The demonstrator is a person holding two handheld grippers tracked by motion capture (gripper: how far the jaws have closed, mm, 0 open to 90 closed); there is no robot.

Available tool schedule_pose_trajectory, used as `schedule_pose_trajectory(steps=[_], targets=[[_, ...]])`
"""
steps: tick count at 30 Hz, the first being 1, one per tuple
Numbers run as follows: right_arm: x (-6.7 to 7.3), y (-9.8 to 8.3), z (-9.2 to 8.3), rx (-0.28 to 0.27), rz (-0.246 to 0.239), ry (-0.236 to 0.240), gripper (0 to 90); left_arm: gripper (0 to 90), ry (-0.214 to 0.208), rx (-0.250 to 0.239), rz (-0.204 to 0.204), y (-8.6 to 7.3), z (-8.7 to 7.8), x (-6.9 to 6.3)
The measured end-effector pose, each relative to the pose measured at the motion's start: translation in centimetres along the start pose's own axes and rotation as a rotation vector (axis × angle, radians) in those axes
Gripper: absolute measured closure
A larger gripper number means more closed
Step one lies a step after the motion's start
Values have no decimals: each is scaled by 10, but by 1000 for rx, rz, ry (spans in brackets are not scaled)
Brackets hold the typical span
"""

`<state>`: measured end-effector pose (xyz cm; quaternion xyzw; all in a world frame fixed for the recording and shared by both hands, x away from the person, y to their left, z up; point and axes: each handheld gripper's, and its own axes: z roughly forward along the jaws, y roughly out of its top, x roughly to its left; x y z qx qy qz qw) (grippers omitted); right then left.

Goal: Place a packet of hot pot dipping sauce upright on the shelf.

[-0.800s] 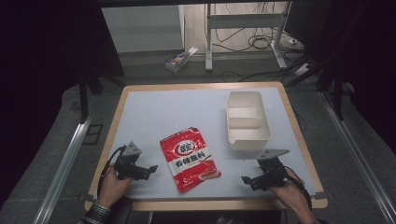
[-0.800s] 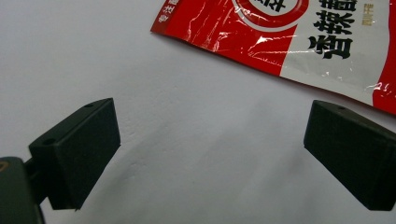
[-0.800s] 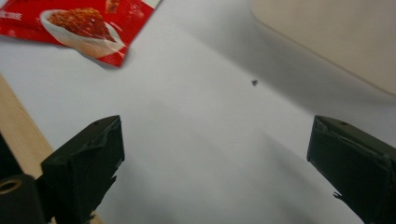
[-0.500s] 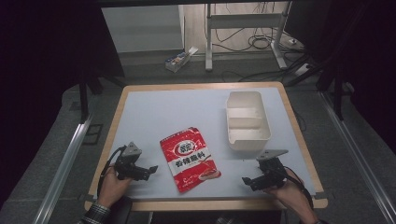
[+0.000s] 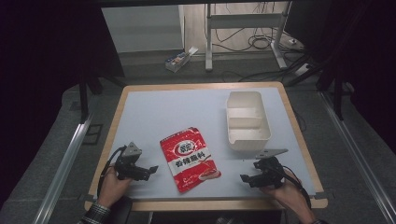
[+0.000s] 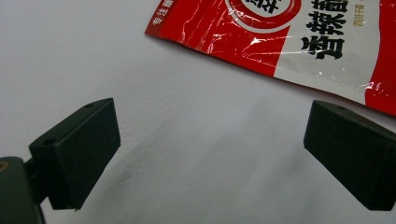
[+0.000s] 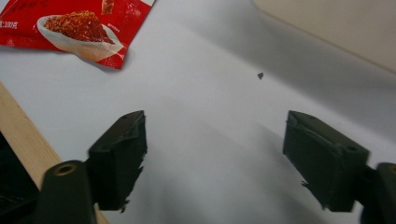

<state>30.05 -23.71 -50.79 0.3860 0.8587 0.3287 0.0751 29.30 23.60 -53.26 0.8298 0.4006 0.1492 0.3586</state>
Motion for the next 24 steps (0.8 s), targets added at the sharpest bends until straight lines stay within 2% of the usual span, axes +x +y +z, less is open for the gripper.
schedule_pose_trajectory(steps=[6,7,10,11,13,15,17,18,21,24], targets=[[6,6,2,0,-39,-24,385,37,1,4,6,0,0,0],[8,8,1,-6,-46,-36,468,37,1,4,5,0,0,0],[9,11,-1,-30,-58,-30,580,37,2,4,6,0,0,0],[9,11,-1,-30,-58,-30,580,37,2,4,6,0,0,0],[13,15,-1,-43,-85,-23,656,38,3,3,8,0,0,0],[14,16,0,-41,-93,-15,675,38,3,4,9,0,0,0],[18,19,5,-25,-131,-12,733,38,5,7,10,0,0,0],[18,19,5,-25,-131,-12,733,38,6,8,11,0,0,0],[23,24,13,3,-176,-19,817,38,5,8,12,0,1,-1],[25,26,17,3,-174,-13,857,39,6,10,15,0,1,-1]])
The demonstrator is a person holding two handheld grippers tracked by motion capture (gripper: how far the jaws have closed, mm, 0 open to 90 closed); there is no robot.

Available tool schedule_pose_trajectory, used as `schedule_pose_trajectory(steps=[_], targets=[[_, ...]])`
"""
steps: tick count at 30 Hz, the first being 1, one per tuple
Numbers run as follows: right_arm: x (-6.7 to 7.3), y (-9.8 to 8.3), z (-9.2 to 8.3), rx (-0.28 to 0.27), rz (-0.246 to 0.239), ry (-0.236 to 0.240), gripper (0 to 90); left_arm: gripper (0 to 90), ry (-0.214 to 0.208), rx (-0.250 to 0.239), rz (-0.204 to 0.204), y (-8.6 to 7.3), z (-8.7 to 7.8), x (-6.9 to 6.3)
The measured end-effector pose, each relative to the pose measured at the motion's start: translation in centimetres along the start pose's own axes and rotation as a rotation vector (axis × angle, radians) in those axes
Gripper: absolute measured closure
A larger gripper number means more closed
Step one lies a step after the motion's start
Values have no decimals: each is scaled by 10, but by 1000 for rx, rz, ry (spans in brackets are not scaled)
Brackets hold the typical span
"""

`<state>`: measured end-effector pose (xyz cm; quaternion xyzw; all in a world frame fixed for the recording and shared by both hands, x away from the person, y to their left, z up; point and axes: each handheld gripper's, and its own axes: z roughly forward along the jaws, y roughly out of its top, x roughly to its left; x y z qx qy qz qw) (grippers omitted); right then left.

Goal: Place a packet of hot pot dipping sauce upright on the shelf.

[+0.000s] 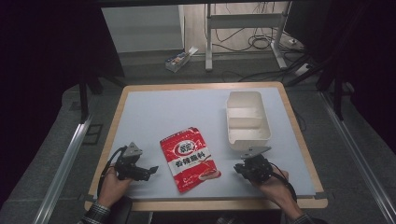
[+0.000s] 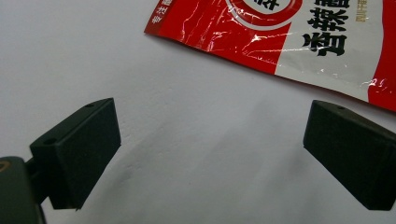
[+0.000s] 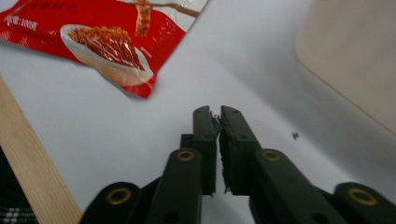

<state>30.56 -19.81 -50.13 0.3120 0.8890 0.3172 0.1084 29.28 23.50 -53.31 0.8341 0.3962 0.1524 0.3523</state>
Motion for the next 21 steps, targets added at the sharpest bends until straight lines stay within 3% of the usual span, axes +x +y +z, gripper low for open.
schedule_pose_trajectory(steps=[8,14,21], targets=[[7,11,13,-9,3,8,891,40,3,4,6,0,1,-1],[13,19,27,-28,15,41,890,40,3,6,10,0,1,-1],[17,22,41,-10,13,33,890,41,2,6,13,0,1,-1]])
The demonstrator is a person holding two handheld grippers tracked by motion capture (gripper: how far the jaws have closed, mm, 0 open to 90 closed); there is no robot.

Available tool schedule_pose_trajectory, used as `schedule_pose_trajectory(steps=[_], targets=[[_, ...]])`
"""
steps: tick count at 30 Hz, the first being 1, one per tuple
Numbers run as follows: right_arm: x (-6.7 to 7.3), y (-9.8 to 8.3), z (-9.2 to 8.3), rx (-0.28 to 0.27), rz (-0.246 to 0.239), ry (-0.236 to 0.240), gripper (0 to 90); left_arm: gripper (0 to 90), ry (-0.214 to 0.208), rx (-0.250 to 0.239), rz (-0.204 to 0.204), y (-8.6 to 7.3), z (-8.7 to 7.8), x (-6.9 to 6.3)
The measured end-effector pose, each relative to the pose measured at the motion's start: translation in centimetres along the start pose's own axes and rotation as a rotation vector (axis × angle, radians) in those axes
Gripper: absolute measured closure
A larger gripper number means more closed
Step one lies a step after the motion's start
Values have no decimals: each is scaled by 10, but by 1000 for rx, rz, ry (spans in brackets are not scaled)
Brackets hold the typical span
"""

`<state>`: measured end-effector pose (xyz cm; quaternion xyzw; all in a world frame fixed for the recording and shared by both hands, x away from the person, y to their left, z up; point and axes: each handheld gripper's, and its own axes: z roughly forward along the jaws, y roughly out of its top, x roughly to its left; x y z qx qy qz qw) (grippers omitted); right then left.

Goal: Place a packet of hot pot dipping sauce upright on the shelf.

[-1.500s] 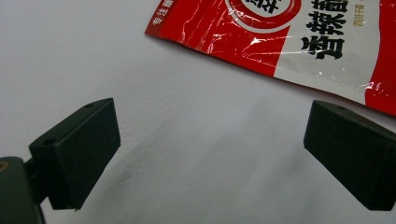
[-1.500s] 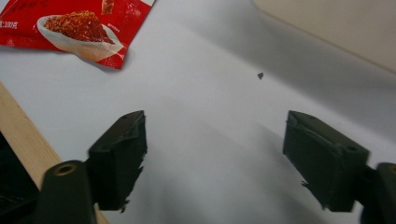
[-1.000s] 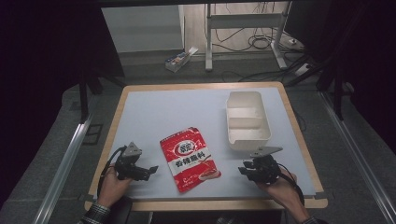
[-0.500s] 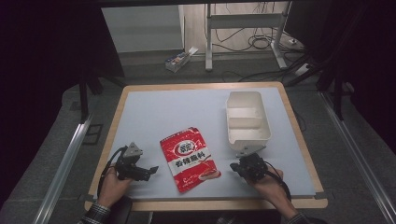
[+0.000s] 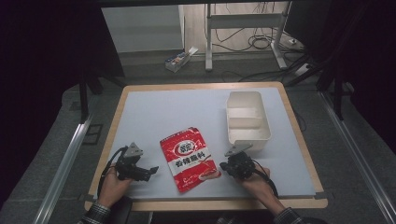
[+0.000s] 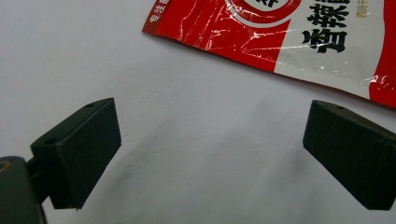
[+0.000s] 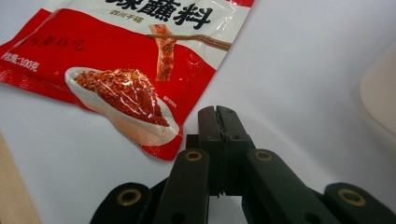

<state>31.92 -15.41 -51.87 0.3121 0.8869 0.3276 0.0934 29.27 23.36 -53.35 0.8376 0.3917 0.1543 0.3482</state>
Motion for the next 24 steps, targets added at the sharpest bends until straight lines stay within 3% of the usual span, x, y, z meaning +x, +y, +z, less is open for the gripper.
schedule_pose_trajectory(steps=[12,17,24], targets=[[2,0,7,-21,34,26,892,42,0,1,6,0,0,-1],[8,0,7,-13,14,25,894,42,-1,0,6,0,0,-1],[22,-2,7,-2,-9,67,894,43,1,-2,7,0,0,-1]])
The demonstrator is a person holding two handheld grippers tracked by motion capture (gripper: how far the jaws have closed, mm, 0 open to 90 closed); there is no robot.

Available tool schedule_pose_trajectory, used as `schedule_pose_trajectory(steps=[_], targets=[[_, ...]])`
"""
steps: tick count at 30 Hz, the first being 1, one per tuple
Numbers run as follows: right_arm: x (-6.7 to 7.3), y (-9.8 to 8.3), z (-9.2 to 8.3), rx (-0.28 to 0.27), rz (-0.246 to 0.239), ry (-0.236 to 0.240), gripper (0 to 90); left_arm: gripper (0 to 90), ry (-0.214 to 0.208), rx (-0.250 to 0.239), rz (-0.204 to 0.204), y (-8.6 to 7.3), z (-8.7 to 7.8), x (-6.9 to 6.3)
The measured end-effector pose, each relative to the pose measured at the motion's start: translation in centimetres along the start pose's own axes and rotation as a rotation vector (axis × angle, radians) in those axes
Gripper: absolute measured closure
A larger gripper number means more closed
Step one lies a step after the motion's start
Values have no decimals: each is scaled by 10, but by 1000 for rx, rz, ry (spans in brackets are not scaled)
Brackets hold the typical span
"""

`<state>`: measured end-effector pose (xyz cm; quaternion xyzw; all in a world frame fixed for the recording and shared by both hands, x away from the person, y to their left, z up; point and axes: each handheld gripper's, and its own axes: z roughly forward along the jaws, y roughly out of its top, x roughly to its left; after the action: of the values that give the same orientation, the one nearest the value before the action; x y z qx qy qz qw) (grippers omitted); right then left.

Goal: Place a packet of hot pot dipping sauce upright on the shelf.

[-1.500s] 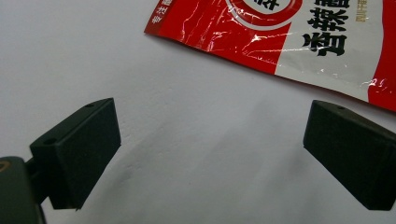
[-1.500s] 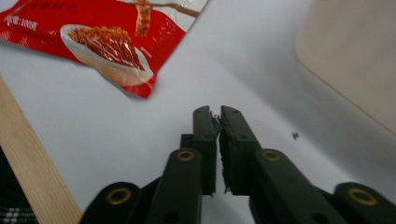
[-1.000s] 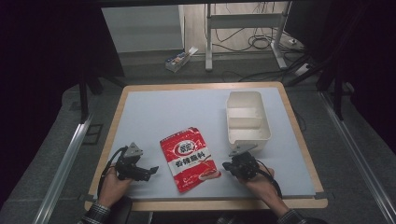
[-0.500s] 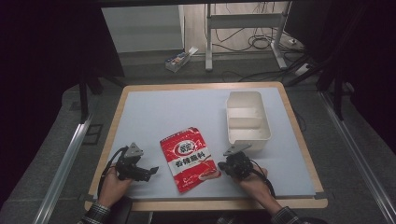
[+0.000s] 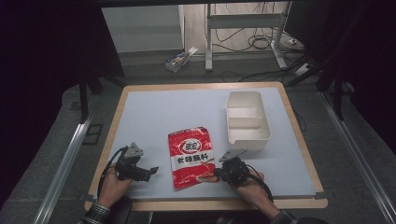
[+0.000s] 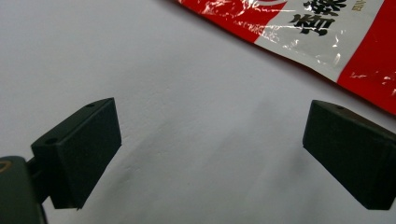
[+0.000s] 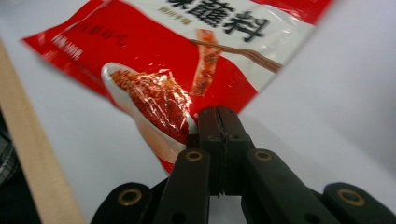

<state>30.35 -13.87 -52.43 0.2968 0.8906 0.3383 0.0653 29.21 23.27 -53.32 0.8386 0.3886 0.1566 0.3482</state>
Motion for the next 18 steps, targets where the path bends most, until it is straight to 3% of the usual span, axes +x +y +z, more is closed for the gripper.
schedule_pose_trajectory(steps=[18], targets=[[26,1,4,8,-47,76,894,42,1,8,6,1,1,-1]])
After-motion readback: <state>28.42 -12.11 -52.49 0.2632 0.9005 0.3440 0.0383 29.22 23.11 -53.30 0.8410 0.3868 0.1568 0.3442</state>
